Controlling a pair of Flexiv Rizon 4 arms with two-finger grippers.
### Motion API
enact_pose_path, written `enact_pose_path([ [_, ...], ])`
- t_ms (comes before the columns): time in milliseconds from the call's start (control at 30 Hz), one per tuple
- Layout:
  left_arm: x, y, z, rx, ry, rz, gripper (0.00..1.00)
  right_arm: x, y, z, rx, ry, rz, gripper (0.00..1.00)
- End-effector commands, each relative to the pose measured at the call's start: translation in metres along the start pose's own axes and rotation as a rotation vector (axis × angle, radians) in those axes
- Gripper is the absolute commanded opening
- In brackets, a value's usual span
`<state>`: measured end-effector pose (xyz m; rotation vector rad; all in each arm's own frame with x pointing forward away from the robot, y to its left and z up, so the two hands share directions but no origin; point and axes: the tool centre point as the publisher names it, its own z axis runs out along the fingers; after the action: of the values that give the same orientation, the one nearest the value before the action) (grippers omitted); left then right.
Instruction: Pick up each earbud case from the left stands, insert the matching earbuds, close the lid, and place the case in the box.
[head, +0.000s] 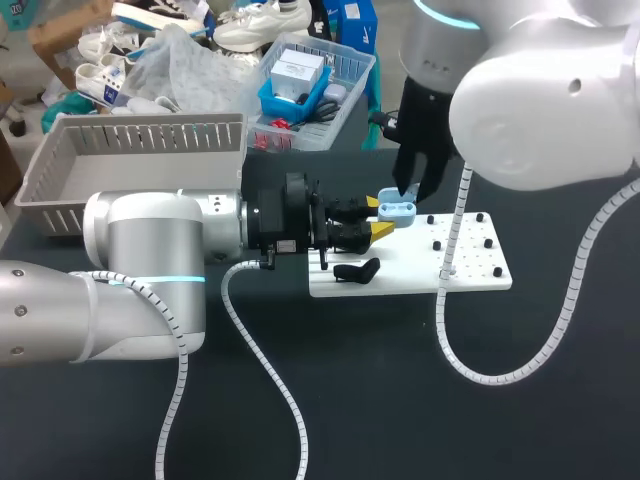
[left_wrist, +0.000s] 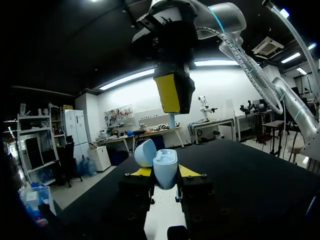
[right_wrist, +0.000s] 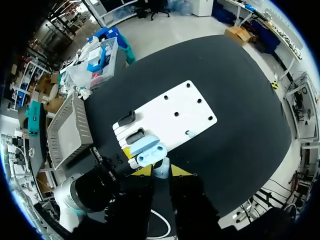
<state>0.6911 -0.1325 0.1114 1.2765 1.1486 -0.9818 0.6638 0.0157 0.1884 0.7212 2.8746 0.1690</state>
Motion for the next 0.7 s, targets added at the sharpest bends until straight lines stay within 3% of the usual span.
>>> enact_pose_path([
  [33,0.0005,-0.0003,0.0001,-0.003,-0.003,0.002,0.0,-0.0002,0.0049,0.0012,0.007,-0.007,-0.001,0.0],
  [700,0.0005,-0.0003,0.0001,-0.003,-0.003,0.002,0.0,-0.0042,0.011,0.0088,0.011,0.009,-0.025,0.0],
])
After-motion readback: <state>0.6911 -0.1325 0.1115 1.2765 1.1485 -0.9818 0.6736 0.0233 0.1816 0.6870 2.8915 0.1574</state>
